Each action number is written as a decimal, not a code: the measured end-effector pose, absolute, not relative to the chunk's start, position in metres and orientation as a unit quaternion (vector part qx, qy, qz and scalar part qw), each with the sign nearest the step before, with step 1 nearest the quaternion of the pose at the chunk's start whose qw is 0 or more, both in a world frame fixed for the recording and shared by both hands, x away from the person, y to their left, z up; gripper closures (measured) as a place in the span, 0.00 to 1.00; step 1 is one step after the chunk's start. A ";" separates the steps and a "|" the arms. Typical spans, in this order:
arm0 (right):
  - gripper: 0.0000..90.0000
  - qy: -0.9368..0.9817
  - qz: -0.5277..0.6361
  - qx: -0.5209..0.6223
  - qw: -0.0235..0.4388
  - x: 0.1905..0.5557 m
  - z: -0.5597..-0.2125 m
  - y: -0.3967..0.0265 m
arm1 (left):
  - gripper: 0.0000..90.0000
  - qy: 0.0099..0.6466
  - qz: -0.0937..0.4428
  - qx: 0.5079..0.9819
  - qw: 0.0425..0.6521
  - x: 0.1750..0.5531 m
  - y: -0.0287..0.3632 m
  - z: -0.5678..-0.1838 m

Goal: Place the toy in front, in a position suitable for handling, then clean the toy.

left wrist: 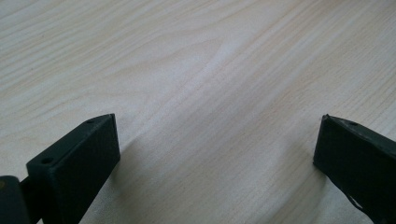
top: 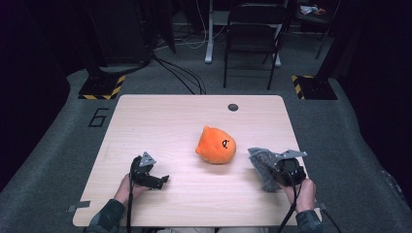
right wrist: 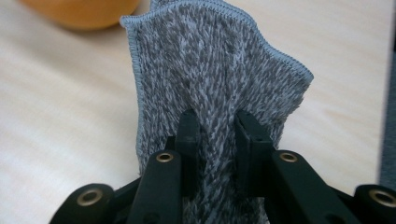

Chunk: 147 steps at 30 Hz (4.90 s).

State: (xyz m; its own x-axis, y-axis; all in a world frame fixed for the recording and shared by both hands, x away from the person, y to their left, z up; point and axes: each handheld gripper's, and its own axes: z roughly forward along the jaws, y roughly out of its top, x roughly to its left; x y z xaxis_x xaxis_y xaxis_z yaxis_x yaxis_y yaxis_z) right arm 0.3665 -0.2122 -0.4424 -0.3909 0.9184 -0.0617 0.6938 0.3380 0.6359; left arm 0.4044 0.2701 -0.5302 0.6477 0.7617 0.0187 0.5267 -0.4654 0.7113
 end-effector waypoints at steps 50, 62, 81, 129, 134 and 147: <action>0.16 0.743 0.300 0.557 0.218 0.361 -0.444 -0.249 | 0.14 0.374 0.167 0.803 0.432 0.419 0.228 -0.475; 0.16 0.744 0.297 0.560 0.212 0.364 -0.446 -0.247 | 0.17 0.325 0.155 0.820 0.446 0.457 0.166 -0.466; 0.17 0.757 0.284 0.553 0.201 0.366 -0.456 -0.239 | 0.74 0.312 0.130 0.828 0.448 0.467 0.130 -0.483; 0.15 0.755 0.258 0.575 0.179 0.412 -0.492 -0.235 | 0.47 0.381 0.137 0.790 0.459 0.424 0.131 -0.479; 0.24 0.761 0.248 0.576 0.166 0.415 -0.501 -0.236 | 0.51 0.381 0.134 0.791 0.458 0.422 0.133 -0.481; 0.77 0.773 0.260 0.552 0.173 0.412 -0.502 -0.234 | 0.59 0.370 0.138 0.797 0.457 0.419 0.131 -0.483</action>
State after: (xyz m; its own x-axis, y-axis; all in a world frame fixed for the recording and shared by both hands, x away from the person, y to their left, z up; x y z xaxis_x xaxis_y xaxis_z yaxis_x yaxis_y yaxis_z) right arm 0.4122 -0.2345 -0.5023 -0.3300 0.9438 0.0202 0.7640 0.2545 0.5929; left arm 0.4194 0.1310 -0.4827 0.6887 0.7155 -0.1175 0.4626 -0.3087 0.8311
